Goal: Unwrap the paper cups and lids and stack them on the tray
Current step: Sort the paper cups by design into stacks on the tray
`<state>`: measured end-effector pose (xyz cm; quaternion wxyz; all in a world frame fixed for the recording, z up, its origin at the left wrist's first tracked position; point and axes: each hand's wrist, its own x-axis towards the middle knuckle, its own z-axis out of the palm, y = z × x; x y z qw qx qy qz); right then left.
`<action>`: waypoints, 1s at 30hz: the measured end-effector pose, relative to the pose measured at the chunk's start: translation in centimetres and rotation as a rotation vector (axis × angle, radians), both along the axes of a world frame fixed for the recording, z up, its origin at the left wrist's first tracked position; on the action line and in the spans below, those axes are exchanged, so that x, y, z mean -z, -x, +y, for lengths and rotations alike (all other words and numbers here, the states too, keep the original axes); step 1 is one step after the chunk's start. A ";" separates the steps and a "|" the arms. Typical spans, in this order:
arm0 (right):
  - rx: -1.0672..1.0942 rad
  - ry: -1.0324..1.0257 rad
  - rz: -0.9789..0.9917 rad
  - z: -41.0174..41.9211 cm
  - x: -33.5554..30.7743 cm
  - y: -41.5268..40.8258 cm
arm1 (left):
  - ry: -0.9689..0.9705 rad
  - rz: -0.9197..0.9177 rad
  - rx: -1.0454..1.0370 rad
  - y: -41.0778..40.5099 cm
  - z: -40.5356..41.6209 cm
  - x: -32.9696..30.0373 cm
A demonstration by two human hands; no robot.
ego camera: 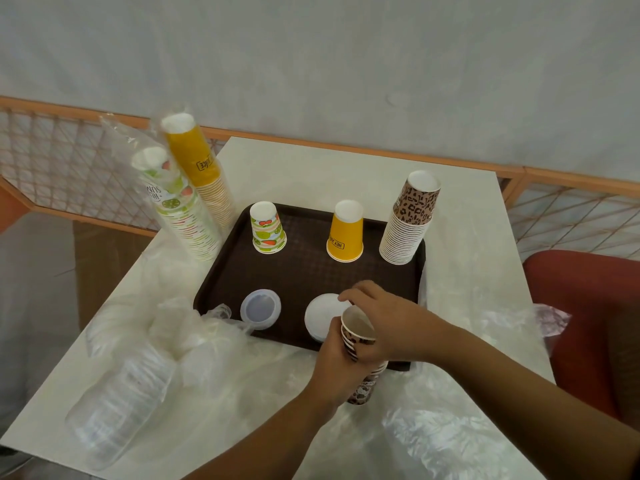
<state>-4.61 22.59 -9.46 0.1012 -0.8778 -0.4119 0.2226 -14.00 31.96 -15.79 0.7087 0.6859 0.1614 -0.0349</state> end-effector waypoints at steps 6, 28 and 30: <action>-0.162 0.143 -0.287 0.7 -1.0 1.5 | -0.019 -0.010 -0.002 0.1 0.0 0.3; -0.163 -0.142 -0.334 0.0 -0.5 2.3 | -0.102 -0.071 -0.129 0.2 -1.4 1.6; -0.103 -0.113 -0.304 0.0 -1.4 2.1 | -0.076 -0.060 -0.097 0.2 -1.2 1.6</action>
